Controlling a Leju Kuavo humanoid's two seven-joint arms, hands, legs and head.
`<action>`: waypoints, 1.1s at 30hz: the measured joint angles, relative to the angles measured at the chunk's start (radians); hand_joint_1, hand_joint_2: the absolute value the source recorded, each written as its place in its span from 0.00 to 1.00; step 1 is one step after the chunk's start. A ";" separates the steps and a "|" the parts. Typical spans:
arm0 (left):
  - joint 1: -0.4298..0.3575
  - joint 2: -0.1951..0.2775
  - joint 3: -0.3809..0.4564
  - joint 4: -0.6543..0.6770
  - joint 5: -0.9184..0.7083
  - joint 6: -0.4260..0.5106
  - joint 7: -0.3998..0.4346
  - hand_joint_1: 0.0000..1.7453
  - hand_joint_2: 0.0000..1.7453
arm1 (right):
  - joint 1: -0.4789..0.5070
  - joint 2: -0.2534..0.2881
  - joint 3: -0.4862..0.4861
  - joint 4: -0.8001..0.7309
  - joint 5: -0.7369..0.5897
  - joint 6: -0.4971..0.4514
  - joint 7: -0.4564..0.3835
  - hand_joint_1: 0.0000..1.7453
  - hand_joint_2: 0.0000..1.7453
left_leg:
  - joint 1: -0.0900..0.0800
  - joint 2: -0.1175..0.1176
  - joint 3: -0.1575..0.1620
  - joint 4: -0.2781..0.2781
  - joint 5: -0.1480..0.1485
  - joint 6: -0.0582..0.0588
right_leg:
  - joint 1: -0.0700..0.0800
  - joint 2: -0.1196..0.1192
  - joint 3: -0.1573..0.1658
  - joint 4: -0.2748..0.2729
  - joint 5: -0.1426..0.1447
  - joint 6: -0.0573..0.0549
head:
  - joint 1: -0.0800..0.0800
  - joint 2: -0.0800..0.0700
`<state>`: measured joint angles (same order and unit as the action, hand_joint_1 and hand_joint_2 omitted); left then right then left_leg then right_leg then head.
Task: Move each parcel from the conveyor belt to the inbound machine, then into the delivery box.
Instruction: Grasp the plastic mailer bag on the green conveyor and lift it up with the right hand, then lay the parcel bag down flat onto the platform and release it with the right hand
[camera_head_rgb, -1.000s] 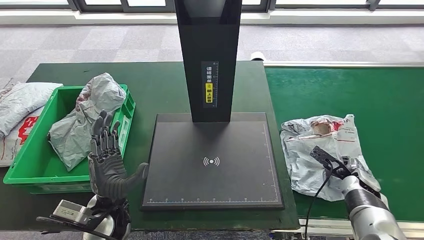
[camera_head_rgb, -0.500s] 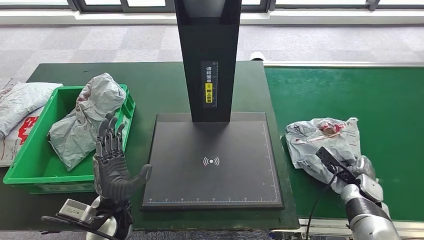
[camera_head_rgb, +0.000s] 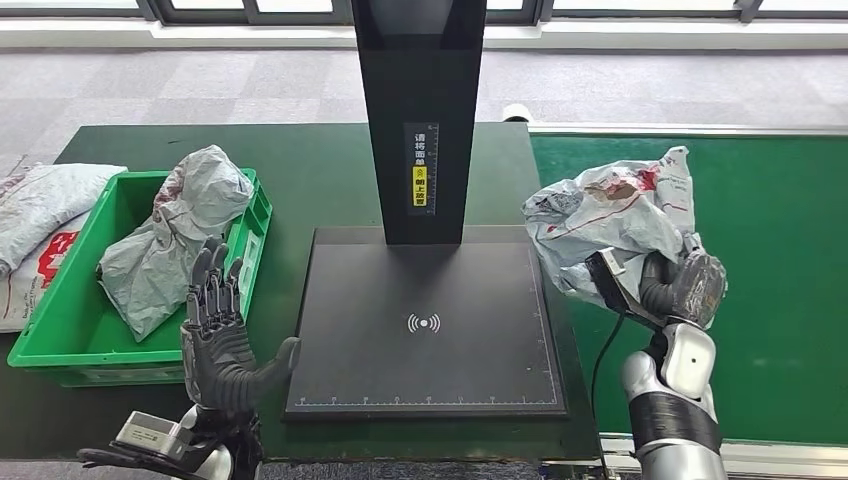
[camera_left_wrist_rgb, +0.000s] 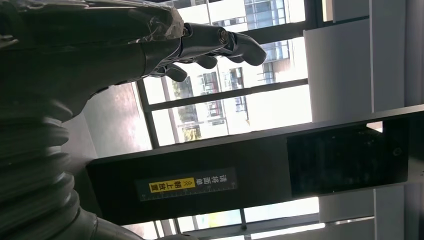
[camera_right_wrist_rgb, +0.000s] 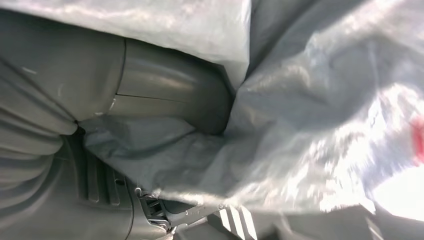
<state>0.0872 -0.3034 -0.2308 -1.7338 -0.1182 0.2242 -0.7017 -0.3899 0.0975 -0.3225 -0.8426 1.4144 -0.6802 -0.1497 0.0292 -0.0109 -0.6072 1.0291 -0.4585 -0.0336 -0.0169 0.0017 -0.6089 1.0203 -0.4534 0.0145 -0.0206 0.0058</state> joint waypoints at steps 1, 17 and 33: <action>-0.002 -0.001 0.000 0.002 -0.002 -0.003 0.000 0.00 1.00 | 0.031 0.023 0.026 -0.056 -0.020 -0.010 -0.039 1.00 1.00 | 0.000 0.000 0.000 0.000 0.000 0.000 | 0.000 0.001 0.000 0.000 0.000 0.000 | 0.000 0.000; -0.149 -0.028 0.001 0.178 -0.016 -0.062 0.001 0.00 1.00 | 0.173 0.234 0.677 -0.233 -0.193 0.088 -0.109 1.00 1.00 | 0.003 0.003 0.002 -0.002 0.001 -0.005 | 0.002 0.003 -0.001 0.000 -0.001 -0.003 | 0.000 0.000; -0.161 -0.041 0.009 0.221 -0.029 -0.062 0.001 0.00 1.00 | 0.156 0.234 0.734 -0.114 -0.347 0.217 -0.181 1.00 1.00 | 0.003 0.003 0.001 -0.002 0.001 -0.005 | 0.002 0.003 -0.001 0.000 -0.001 -0.003 | 0.000 0.000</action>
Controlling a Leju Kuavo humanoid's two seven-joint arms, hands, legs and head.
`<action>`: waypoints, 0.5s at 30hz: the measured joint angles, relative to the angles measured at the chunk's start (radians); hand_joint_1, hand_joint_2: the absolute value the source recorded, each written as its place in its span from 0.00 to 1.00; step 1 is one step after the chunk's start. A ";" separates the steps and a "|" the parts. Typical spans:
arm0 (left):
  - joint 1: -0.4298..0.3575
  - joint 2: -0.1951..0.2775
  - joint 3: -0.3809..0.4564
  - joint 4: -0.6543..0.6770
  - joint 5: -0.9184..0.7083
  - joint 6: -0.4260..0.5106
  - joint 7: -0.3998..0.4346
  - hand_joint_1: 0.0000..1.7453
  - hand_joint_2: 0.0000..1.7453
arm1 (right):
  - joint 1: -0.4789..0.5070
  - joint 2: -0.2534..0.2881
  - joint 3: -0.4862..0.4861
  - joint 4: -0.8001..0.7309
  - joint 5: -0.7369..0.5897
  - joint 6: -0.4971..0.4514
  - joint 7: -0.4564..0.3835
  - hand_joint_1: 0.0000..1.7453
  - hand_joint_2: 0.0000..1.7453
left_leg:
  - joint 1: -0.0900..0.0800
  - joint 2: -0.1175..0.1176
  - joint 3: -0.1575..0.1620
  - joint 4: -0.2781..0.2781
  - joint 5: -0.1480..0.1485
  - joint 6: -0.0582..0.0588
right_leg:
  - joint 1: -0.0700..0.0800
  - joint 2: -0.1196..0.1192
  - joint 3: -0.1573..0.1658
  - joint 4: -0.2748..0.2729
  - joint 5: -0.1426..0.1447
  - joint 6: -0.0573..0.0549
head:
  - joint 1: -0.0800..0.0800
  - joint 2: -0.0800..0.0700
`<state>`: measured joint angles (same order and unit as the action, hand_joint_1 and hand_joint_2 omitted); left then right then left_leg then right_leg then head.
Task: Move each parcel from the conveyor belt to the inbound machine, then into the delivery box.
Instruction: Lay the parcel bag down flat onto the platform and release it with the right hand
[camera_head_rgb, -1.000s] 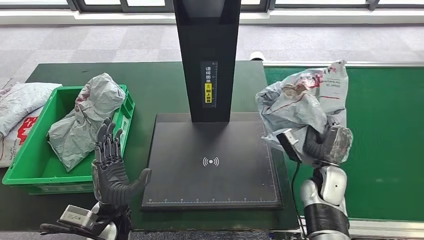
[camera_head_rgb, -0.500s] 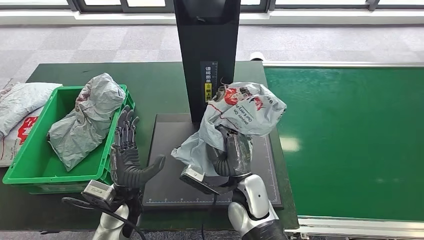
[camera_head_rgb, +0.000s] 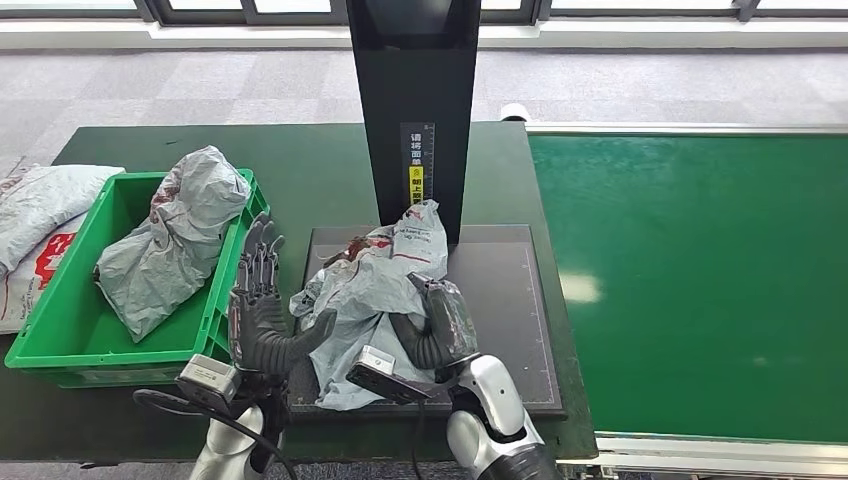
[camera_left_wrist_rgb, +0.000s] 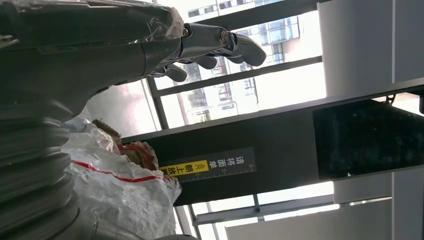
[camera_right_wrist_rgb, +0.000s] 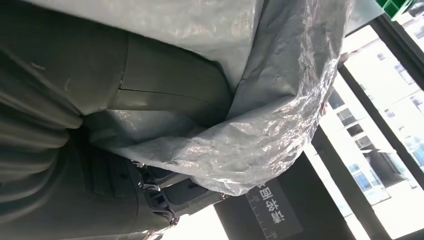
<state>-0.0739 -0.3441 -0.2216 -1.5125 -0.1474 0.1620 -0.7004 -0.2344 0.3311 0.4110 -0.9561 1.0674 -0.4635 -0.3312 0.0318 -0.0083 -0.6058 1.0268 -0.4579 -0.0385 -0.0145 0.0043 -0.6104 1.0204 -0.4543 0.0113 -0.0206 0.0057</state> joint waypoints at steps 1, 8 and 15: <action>0.000 0.000 0.000 0.000 -0.001 0.000 0.000 0.00 1.00 | 0.000 0.000 0.000 0.004 -0.005 0.002 -0.001 1.00 1.00 | 0.000 0.000 0.000 0.000 0.000 0.000 | 0.000 0.000 0.000 0.000 0.000 0.000 | 0.000 0.000; 0.000 -0.006 0.005 0.004 -0.012 -0.006 0.000 0.00 1.00 | -0.009 0.001 -0.001 0.082 -0.119 0.057 -0.086 0.97 1.00 | 0.000 0.000 0.000 0.000 0.000 0.000 | 0.000 0.000 0.000 0.000 0.000 0.000 | 0.000 0.000; 0.000 -0.016 0.018 0.007 -0.025 -0.006 0.000 0.00 1.00 | -0.015 0.002 -0.001 0.137 -0.113 0.010 -0.039 0.94 1.00 | 0.000 0.000 0.000 0.000 0.000 0.000 | 0.000 0.000 0.000 0.000 0.000 0.000 | 0.000 0.000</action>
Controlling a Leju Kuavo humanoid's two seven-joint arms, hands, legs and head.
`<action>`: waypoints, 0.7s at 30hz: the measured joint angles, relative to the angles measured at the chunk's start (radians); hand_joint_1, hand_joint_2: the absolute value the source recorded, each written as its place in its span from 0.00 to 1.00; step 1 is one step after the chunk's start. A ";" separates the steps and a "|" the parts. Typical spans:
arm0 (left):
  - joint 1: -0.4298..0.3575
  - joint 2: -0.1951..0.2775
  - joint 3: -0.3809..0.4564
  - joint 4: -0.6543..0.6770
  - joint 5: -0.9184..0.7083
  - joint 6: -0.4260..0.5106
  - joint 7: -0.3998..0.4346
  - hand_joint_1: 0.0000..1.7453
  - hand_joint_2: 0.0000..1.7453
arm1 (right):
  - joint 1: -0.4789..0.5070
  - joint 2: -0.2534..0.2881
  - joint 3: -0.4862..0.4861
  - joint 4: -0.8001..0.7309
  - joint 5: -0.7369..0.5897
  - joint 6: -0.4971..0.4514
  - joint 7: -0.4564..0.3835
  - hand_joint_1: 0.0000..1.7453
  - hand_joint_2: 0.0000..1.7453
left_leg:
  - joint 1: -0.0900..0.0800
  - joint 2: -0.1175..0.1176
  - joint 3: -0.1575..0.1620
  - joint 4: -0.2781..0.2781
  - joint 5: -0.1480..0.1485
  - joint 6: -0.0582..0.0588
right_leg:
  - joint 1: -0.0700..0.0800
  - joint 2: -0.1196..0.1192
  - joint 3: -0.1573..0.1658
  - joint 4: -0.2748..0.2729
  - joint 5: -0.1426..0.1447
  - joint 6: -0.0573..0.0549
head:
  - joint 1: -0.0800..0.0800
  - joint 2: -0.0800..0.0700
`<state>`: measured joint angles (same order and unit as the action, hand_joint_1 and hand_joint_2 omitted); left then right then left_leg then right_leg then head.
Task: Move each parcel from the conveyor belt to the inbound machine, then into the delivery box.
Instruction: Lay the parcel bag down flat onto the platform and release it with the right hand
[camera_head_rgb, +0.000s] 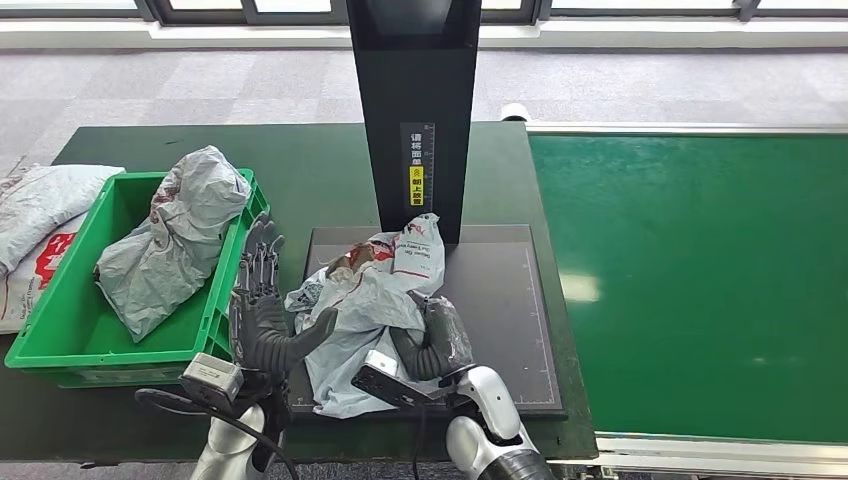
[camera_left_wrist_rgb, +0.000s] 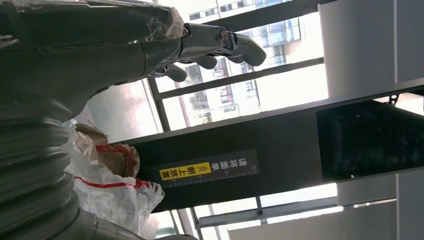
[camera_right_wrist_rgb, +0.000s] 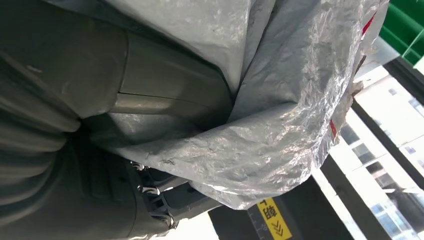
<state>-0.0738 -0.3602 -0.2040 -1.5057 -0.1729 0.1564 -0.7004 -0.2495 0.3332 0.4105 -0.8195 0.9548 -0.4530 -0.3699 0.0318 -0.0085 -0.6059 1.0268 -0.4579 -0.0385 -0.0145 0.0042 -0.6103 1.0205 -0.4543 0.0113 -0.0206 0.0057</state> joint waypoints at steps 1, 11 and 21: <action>0.000 0.000 0.000 0.000 -0.001 0.000 0.000 0.00 1.00 | -0.001 0.000 0.000 0.004 0.002 -0.005 0.003 0.94 1.00 | 0.000 0.000 0.000 0.000 0.000 0.000 | 0.000 0.000 0.000 0.000 0.000 0.000 | 0.000 0.000; 0.000 -0.003 0.000 0.000 -0.004 0.000 0.000 0.00 1.00 | -0.004 0.001 0.000 0.028 0.006 -0.011 0.008 0.94 1.00 | 0.000 0.000 0.000 0.000 0.000 0.000 | 0.000 0.000 0.000 0.000 0.000 0.000 | 0.000 0.000; 0.000 -0.004 0.000 0.000 -0.006 0.000 0.000 0.00 1.00 | -0.005 0.001 0.000 0.038 0.006 -0.011 0.008 0.94 1.00 | 0.000 0.000 0.000 0.000 0.000 0.000 | 0.000 0.000 0.000 0.000 0.000 0.000 | 0.000 0.000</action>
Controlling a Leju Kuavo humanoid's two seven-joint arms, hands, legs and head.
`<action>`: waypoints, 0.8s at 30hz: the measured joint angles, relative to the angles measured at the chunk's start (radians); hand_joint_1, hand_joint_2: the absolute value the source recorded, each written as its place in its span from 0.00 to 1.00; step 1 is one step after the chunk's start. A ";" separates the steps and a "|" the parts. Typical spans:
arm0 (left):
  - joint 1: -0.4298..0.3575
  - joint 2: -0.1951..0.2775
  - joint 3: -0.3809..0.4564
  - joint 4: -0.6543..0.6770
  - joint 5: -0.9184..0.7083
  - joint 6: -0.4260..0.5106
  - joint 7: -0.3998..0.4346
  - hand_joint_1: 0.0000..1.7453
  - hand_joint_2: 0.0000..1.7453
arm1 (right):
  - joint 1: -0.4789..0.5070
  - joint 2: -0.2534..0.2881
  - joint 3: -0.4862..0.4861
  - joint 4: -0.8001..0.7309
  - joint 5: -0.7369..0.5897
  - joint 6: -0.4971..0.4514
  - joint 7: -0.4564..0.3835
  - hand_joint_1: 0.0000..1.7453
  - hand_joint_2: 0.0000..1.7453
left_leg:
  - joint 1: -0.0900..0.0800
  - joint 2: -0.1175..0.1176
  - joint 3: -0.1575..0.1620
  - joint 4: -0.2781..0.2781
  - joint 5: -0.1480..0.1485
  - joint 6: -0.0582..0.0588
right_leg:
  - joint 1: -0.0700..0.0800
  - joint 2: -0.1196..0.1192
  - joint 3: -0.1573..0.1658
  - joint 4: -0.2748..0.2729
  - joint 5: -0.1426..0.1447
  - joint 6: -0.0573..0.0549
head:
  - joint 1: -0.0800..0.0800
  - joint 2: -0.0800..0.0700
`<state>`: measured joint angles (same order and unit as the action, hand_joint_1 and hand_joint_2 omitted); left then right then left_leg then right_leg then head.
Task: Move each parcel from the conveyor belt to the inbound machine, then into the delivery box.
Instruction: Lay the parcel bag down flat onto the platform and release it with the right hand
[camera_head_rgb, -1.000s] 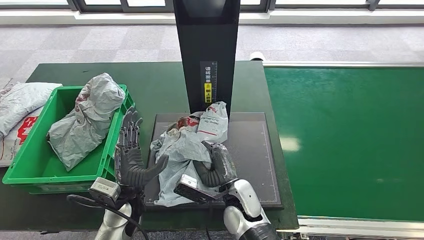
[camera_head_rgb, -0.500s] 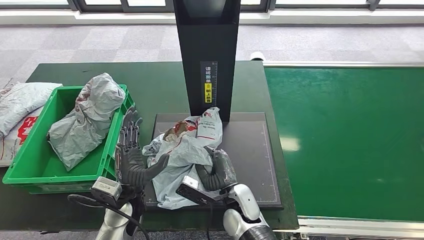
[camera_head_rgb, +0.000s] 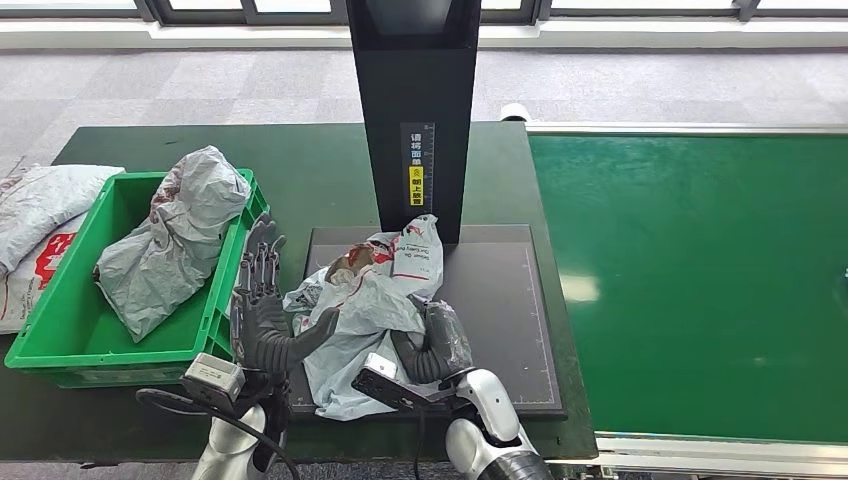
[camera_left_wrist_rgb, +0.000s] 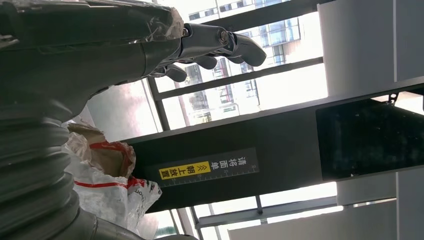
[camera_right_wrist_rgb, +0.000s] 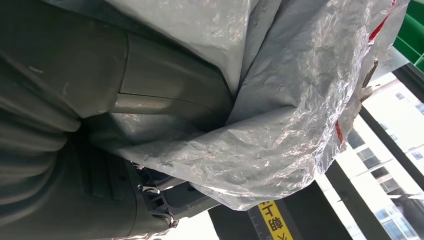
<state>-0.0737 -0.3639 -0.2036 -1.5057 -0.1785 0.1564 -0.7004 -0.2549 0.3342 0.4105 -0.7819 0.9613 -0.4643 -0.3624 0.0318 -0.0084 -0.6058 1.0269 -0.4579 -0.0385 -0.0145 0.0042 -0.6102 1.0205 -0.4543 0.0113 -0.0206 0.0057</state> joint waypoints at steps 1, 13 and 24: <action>0.000 0.000 0.000 0.000 0.000 0.000 0.000 0.00 1.00 | 0.000 0.000 0.000 0.000 0.000 0.000 0.000 0.94 1.00 | 0.000 0.000 0.000 0.000 0.000 0.000 | 0.000 0.000 0.000 0.000 0.000 0.000 | 0.000 0.000; 0.000 0.000 0.000 0.000 0.000 0.000 0.000 0.00 1.00 | 0.000 0.000 0.000 0.001 0.000 0.000 0.000 0.94 1.00 | 0.000 0.000 0.000 0.000 0.000 0.000 | 0.000 0.000 0.000 0.000 0.000 0.000 | 0.000 0.000; 0.000 0.000 0.006 0.000 0.000 0.000 0.000 0.00 1.00 | -0.001 0.001 0.000 0.005 0.000 0.000 0.000 0.94 1.00 | 0.000 0.000 0.000 0.000 0.000 0.000 | 0.000 0.000 0.000 0.000 0.000 0.000 | 0.000 0.000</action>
<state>-0.0737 -0.3640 -0.1971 -1.5053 -0.1785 0.1568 -0.7004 -0.2559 0.3353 0.4105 -0.7772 0.9614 -0.4645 -0.3624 0.0318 -0.0084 -0.6058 1.0269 -0.4579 -0.0385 -0.0145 0.0042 -0.6102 1.0205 -0.4543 0.0113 -0.0206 0.0057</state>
